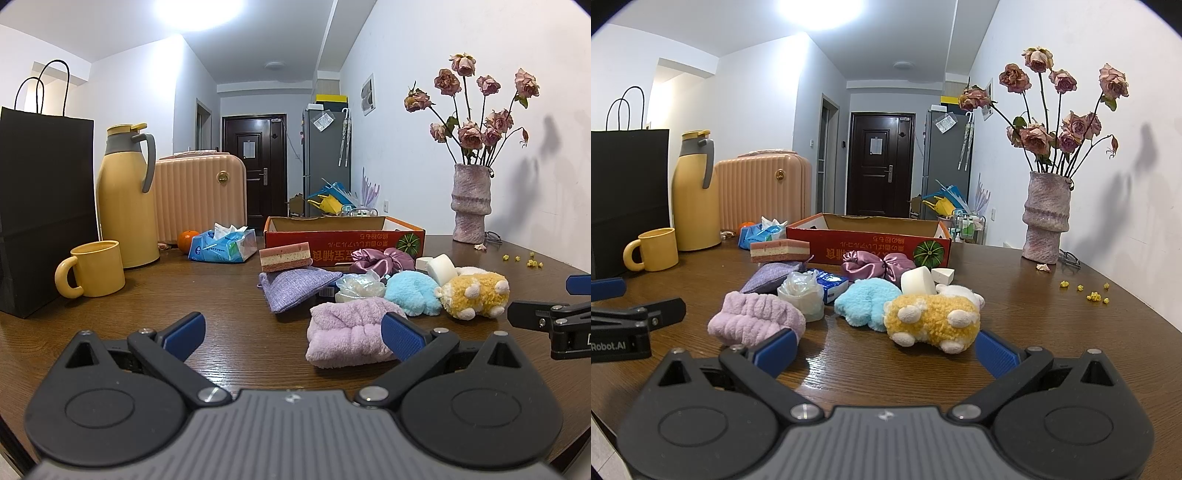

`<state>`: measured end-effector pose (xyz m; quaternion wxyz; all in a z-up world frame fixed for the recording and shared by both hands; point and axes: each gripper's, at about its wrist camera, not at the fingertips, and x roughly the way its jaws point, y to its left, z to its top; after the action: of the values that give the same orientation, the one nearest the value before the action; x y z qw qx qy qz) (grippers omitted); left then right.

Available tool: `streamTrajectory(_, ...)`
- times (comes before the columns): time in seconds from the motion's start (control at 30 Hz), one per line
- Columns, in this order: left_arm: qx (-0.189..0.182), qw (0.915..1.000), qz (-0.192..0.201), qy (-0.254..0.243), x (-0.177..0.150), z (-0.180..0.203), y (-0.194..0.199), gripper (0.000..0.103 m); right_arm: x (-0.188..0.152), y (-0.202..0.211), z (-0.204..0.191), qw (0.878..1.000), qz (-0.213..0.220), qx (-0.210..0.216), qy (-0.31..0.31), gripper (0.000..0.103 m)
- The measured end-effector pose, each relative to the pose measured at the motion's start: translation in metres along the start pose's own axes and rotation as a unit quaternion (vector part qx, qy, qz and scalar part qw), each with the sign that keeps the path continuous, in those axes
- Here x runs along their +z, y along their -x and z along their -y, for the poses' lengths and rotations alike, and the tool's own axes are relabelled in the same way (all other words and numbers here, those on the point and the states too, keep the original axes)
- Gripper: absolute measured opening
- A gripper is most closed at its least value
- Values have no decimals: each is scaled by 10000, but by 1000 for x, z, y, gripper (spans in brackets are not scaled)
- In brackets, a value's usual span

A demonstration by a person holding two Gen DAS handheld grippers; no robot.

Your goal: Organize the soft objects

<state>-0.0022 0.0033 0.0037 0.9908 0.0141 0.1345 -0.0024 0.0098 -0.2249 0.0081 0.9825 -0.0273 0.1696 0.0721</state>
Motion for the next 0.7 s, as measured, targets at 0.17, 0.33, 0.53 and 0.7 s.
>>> streamTrajectory(0.17, 0, 10000, 3, 3, 0, 0, 0, 103, 0, 0, 0, 10000, -3, 1, 1, 103)
streamTrajectory(0.33, -1, 10000, 4, 2, 0, 0, 0, 103, -2, -2, 0, 10000, -5, 1, -2, 103)
streamTrajectory(0.53, -3, 10000, 6, 3, -1, 0, 0, 103, -1, -2, 0, 10000, -10, 0, -7, 103)
streamTrajectory(0.7, -34, 10000, -9, -42, 0, 9, -3, 103, -4, -6, 3, 10000, -40, 6, -47, 103)
